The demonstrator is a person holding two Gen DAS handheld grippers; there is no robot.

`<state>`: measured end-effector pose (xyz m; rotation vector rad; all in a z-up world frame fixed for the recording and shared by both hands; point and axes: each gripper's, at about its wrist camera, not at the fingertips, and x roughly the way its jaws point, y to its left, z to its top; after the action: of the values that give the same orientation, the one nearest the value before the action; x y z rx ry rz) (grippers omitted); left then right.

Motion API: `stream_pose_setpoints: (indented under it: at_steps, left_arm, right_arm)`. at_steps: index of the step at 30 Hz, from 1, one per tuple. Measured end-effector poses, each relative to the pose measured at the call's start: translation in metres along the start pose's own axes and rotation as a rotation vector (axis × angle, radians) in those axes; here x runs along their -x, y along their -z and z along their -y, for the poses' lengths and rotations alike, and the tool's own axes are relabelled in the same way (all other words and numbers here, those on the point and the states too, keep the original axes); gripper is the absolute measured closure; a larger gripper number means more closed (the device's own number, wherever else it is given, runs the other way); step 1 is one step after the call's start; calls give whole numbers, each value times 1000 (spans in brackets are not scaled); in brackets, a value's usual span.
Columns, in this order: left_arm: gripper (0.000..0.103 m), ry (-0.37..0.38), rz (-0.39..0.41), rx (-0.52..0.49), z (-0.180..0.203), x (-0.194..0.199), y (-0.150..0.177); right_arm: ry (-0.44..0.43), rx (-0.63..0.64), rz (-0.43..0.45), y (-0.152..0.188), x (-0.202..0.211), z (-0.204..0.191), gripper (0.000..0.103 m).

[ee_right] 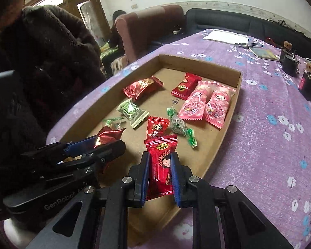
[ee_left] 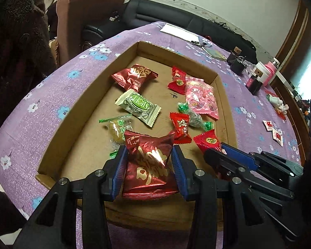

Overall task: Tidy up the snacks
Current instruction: 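Carry the dark red packet and red bar over the tray, then open both tools to release the packet and bar into the tray, then move both open tools toward the white-and-red packets on the table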

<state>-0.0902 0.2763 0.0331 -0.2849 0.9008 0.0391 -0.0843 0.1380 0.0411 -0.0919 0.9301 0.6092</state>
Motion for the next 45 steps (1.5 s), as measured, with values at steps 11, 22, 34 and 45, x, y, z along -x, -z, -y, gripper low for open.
stream_pose_setpoints:
  at_steps: [11,22,34,45]
  left_arm:
    - [60,-78,1,-12,6,2,-3]
    - [20,-217,205,8,6,53,-21]
    - [20,-236,147,-90,45,55,-8]
    - [20,-145,105,-237,109,51,9]
  right_arm:
    - [30,18,34,-1,1,1,80]
    - [71,-33,192,-1,57,11,39]
    - [136,-80,261,13,88,31,18]
    - [295,-234,235,54,122,122,18]
